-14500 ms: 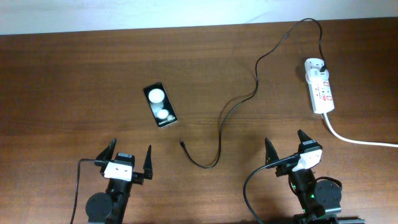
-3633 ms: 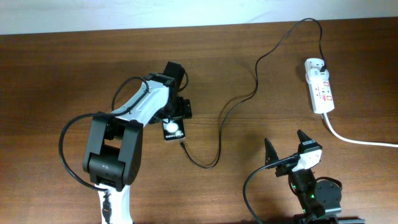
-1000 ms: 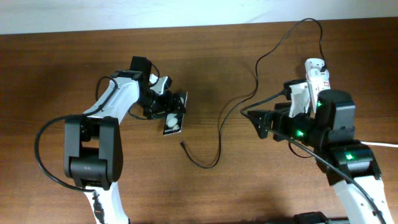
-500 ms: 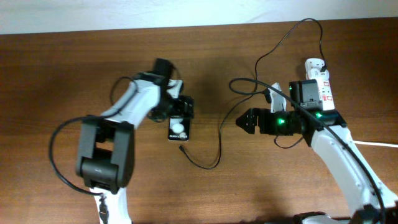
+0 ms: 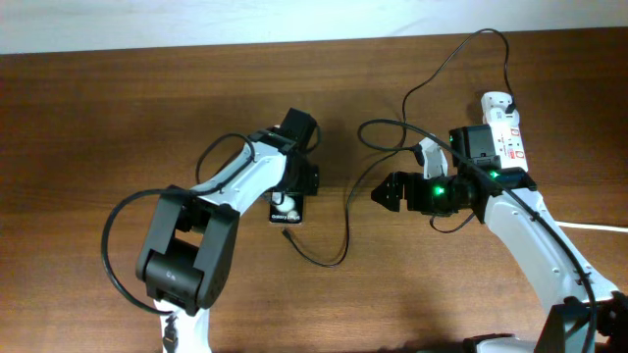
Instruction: Plug charger to phone and switch on socket
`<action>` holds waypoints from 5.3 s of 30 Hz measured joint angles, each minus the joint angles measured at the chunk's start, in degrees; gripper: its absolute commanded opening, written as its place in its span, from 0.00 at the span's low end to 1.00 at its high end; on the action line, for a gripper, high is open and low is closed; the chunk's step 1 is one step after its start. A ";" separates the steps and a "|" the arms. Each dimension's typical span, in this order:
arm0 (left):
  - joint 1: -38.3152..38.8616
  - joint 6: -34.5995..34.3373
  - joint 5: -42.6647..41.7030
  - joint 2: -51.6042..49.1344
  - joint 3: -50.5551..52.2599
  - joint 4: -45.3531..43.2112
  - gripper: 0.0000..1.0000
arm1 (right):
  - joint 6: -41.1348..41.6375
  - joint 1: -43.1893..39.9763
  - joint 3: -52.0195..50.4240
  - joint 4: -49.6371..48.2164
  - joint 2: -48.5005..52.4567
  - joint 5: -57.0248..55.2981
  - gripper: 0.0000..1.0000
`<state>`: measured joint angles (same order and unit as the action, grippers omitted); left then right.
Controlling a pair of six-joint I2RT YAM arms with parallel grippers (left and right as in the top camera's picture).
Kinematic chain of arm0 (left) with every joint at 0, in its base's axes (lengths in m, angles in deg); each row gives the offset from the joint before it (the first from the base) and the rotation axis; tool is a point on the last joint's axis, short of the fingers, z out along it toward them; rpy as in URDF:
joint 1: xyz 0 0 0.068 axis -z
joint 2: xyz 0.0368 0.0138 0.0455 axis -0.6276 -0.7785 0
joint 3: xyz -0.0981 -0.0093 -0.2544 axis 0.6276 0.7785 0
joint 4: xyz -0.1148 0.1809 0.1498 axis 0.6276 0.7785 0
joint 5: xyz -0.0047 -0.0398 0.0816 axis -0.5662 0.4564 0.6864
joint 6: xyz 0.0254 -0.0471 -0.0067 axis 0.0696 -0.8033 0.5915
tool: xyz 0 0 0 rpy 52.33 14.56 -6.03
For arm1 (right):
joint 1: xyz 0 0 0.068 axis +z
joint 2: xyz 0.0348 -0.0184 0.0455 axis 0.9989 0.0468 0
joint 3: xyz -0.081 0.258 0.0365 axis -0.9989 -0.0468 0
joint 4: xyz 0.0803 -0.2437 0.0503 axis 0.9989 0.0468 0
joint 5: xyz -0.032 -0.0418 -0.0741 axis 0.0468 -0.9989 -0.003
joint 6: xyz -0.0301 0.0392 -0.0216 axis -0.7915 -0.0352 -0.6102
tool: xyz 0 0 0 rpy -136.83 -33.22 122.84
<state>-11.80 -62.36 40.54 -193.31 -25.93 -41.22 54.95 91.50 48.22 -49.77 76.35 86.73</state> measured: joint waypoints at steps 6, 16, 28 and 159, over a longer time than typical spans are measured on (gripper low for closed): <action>1.11 -0.22 0.90 0.85 1.53 -0.90 0.84 | -0.02 0.00 0.00 0.00 0.00 0.00 0.99; -0.26 -0.20 3.15 1.27 1.79 0.17 0.86 | 0.00 0.00 0.00 -0.02 0.00 0.00 0.99; -0.24 -0.55 3.67 2.23 3.52 -1.51 0.79 | 0.02 0.00 0.00 -0.04 0.00 -0.02 0.99; -6.08 0.02 -1.07 0.52 -7.52 9.20 0.99 | 9.81 8.33 0.11 -5.40 3.17 -16.55 0.99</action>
<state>-17.88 -62.34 39.47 -192.79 -33.45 -32.02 64.77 99.83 48.33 -55.17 79.52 70.18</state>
